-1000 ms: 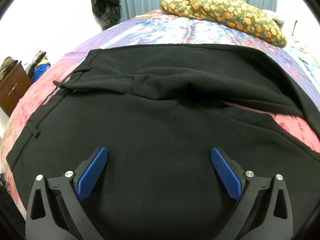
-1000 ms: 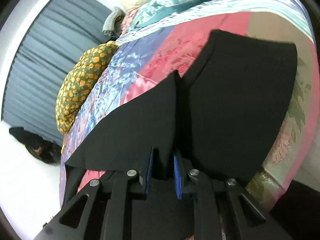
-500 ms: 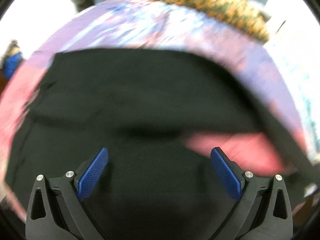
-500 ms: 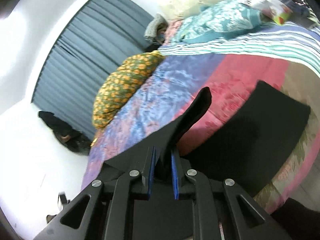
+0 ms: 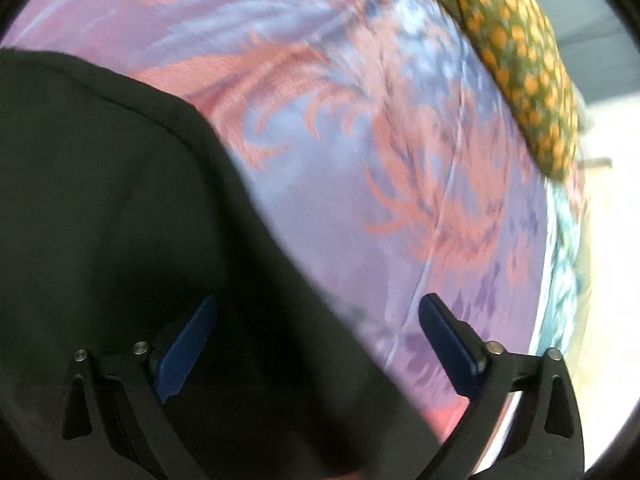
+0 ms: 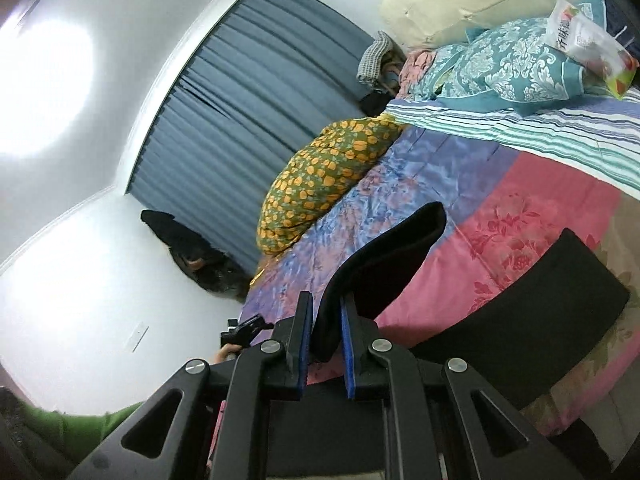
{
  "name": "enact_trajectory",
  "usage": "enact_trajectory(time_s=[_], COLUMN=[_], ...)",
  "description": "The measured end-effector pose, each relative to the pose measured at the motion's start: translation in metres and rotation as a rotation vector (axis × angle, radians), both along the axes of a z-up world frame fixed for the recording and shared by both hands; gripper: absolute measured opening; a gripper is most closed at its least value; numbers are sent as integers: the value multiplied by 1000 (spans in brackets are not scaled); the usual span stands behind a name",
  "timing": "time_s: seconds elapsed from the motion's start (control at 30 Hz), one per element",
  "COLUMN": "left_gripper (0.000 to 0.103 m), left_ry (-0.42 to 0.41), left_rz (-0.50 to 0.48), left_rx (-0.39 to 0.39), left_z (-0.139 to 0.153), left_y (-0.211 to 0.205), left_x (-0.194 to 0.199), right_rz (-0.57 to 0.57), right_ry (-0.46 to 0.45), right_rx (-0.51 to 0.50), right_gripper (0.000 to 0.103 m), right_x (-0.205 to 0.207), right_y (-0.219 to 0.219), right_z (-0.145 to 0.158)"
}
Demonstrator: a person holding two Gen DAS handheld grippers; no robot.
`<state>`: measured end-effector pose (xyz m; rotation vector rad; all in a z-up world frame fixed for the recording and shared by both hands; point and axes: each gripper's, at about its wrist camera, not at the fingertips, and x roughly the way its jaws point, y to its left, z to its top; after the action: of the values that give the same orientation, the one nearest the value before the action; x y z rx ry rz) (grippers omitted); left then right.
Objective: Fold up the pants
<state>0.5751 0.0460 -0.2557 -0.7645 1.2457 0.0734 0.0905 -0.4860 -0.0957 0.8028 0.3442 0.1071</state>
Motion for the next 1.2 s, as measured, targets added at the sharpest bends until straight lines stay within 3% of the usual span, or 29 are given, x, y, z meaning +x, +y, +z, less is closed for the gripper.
enact_trajectory(time_s=[0.03,0.1,0.2,0.27,0.33,0.43,0.5,0.57,0.67,0.7,0.83,1.0,1.07,1.1,1.13,1.2], left_gripper=[43,4,4,4,6,10,12,12,10,9,9,9,9,9,9,9], left_ry=[-16,5,-88,-194,-329,-443,-401,-272,-154,-139,-153,-177,-174,-174,-176,-178], left_rz=[21,27,53,38,21,7,15,-8,-24,-9,-39,-73,-59,-58,-59,-70], left_rx=[-12,-4,-83,-77,-4,136,200,196,169,163,206,242,224,221,221,231], left_z=[2,4,31,77,128,162,140,90,35,26,23,34,30,31,30,30], left_y=[4,11,30,40,48,54,47,35,25,24,12,12,17,18,16,15], left_x=[-1,-3,-27,-61,-115,-210,-272,-307,-322,-325,-323,-325,-326,-329,-327,-330], right_rz=[3,2,-4,-4,1,8,14,-7,-33,-36,-62,-36,-61,-75,-93,-80], right_ry=[5,39,110,155,164,188,248,337,506,550,627,648,641,633,613,572], right_rx=[6,13,-3,1,2,-74,-118,-127,-130,-134,-174,-199,-209,-197,-169,-126], right_gripper=[14,14,14,14,13,13,13,13,13,7,5,6,18,45,63,63], right_x=[-2,-2,17,37,54,68,71,67,56,52,37,30,26,23,17,12], right_y=[-3,-12,-31,-48,-63,-83,-96,-109,-126,-129,-137,-138,-139,-140,-145,-148], right_z=[-1,-6,-23,-32,-32,-25,-34,-54,-92,-102,-117,-114,-110,-108,-107,-106])
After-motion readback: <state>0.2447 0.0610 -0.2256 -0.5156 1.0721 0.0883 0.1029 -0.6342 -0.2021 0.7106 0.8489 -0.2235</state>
